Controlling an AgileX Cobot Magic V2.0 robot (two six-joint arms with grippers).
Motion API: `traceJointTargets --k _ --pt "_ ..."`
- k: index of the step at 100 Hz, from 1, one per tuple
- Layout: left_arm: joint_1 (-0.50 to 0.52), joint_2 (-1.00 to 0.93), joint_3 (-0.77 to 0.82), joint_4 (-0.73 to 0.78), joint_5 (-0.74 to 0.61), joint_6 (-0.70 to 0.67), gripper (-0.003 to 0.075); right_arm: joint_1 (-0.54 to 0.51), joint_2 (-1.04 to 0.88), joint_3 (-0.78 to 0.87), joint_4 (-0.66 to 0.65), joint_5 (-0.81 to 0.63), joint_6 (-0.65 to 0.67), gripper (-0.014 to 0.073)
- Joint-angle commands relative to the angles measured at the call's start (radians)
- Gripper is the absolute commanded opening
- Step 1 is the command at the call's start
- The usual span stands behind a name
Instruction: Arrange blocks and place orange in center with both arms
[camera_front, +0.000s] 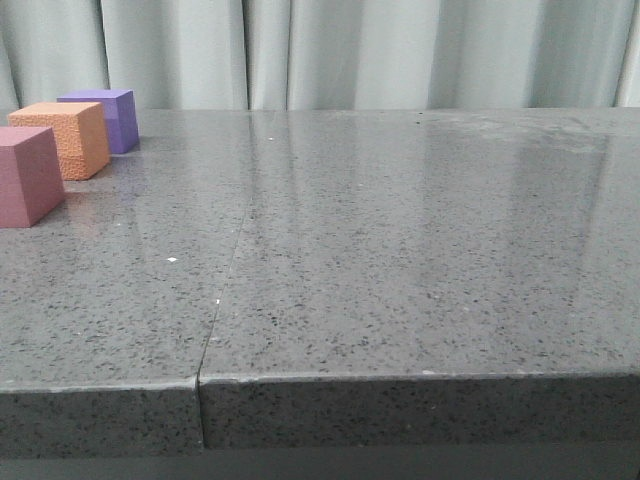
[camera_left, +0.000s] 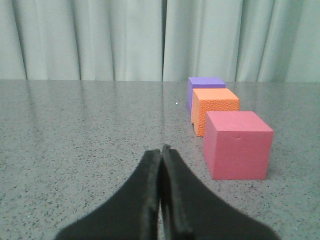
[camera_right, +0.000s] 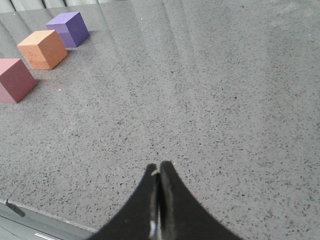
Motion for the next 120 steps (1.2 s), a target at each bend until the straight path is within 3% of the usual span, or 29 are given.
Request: traceJointTargets --k 1,120 --pt "0.003 -0.062 0.033 -0.014 -0.125 0.0 -0.002 -0.002 0.005 -0.024 -0.011 -0.078 -0.01 -0.0069" --pt "-0.002 -0.057 0.041 -0.022 -0.116 0.0 -0.002 -0.023 0.01 -0.008 -0.014 -0.107 -0.01 -0.0069"
